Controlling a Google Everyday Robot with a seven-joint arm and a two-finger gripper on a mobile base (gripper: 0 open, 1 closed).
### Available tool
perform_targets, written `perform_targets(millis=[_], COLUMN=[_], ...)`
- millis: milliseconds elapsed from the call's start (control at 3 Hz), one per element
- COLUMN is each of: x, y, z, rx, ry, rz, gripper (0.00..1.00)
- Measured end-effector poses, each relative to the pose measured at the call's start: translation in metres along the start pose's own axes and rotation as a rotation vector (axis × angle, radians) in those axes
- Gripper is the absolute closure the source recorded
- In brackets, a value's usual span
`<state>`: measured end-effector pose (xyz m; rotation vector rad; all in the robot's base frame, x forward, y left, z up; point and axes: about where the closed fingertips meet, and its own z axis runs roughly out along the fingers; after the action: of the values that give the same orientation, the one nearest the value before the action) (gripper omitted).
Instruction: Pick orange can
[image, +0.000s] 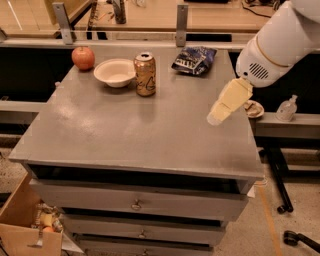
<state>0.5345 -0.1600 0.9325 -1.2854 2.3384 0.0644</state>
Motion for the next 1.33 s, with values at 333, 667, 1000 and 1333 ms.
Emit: perform_targets(millis=[333,667,1000,1333], x=[-0.003,-0.042,-0.103,-0.131], y=[0.0,0.0,0.006,0.006], z=[0.003,0.023,0.051,0.069], rx=[0.001,-0.031,-0.084,-0.082], ry=[-0.011,-0.113,-0.262,-0.326], rz=[0.005,0.01,0.037,0.084], gripper=[0.0,0.0,0.0,0.0])
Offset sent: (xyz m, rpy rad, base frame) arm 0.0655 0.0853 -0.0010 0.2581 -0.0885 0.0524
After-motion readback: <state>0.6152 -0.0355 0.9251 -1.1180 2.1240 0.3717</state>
